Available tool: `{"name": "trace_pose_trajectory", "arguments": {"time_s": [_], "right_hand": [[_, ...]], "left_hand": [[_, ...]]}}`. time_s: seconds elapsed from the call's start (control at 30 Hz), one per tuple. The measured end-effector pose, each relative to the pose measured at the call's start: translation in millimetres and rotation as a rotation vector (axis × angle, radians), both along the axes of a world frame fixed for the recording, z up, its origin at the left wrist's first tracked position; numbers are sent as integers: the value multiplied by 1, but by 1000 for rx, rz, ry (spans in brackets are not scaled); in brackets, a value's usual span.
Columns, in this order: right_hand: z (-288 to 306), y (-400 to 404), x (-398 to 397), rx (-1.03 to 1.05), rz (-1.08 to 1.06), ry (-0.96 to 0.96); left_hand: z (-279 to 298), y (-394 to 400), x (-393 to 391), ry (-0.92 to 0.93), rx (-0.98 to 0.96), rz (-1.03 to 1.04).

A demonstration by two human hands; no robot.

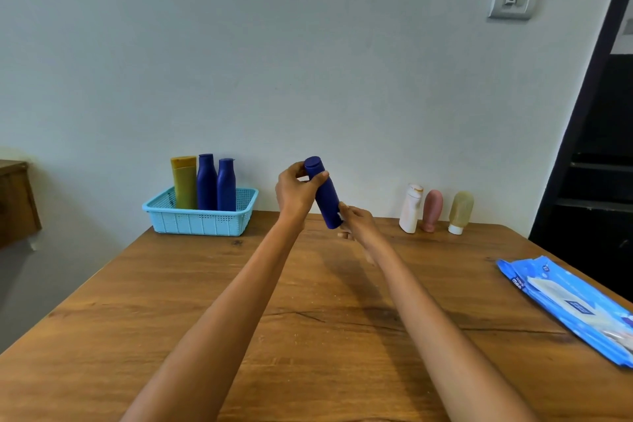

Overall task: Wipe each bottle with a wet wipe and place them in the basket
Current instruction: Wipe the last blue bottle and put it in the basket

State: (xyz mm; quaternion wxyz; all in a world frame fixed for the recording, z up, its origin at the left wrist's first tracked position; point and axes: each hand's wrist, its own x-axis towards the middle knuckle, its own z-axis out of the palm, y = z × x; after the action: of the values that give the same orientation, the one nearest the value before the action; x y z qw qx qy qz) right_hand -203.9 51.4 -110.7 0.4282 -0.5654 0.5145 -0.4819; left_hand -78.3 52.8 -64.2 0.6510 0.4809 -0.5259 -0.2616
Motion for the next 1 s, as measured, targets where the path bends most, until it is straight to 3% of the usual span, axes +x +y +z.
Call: {"name": "trace_pose_trajectory", "arguments": {"time_s": [0.13,0.2,0.43,0.57,0.7,0.77,0.93,1.0], "right_hand": [[3,-3,-5,163,53,-558],[4,-3,-6,214,52,-621],[2,4,-4,293,41,-258],[17,1,-2,16,-246,-236],[41,13,15,-196,-134,-196],[46,18,27,-296,-84,-85],[29,14,34,-714,-187,240],[14,6,28,-748,-256,389]], "left_hand": [[2,3,-4,-29,-69,-16],[2,5,-6,-73,-104,-10],[0,3,-7,-121,-147,27],[1,1,-4,-30,-125,69],[-4,-2,-5,61,-71,51],[0,-2,-6,96,-78,46],[12,-9,13,281,-57,56],[12,-11,23,317,-39,26]]}}
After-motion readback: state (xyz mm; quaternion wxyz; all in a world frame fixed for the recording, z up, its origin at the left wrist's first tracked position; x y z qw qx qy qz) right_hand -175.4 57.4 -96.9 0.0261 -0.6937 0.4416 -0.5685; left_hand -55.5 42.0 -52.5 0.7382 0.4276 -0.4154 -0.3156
